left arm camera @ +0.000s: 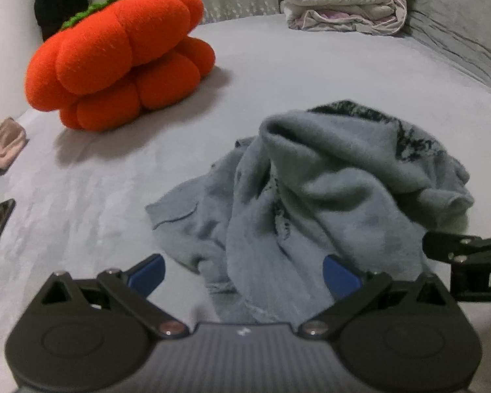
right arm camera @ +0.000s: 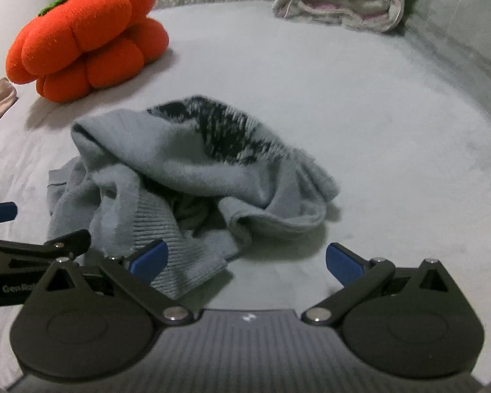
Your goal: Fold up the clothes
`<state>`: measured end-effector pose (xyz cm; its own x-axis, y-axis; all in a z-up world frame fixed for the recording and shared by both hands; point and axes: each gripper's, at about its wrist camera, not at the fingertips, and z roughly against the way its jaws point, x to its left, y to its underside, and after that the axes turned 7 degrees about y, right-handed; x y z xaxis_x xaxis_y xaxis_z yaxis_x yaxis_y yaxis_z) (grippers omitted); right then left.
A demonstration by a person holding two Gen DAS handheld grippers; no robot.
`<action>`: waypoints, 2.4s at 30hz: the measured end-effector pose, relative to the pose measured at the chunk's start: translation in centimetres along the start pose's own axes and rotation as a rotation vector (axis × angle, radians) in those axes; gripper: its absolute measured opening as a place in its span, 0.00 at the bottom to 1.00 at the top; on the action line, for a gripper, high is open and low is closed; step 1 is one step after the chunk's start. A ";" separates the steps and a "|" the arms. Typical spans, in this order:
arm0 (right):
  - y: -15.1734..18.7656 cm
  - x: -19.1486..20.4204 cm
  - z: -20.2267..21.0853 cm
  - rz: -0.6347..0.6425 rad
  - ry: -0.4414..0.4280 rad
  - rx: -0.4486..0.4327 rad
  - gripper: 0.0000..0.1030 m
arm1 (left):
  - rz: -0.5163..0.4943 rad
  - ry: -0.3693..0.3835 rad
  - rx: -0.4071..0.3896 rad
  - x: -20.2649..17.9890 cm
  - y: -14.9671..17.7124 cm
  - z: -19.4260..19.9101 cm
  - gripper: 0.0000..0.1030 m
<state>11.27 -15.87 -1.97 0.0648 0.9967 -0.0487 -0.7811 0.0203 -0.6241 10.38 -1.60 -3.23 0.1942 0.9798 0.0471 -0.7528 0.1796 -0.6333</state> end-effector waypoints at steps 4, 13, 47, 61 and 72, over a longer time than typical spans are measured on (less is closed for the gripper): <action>-0.3 0.3 -2.0 0.027 -0.013 0.018 1.00 | 0.001 0.027 0.037 0.1 -0.1 -2.0 1.00; 0.1 -0.1 -4.7 0.033 -0.057 0.074 1.00 | 0.072 0.122 0.095 1.9 0.0 -4.5 1.00; -0.2 -0.3 1.4 -0.004 -0.116 -0.128 0.05 | 0.138 0.244 -0.107 4.7 -0.5 3.4 0.19; 1.0 -0.6 2.5 -0.007 -0.093 -0.095 0.37 | 0.075 0.381 -0.128 5.4 2.0 8.4 0.19; 0.7 -1.4 3.0 0.003 -0.074 -0.121 0.47 | -0.024 0.474 -0.103 5.5 5.4 11.6 0.19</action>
<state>8.71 -16.97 0.01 0.0134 0.9999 0.0043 -0.7001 0.0124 -0.7140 0.09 5.81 2.55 0.4935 0.8237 -0.2793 -0.6830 0.1682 -0.7108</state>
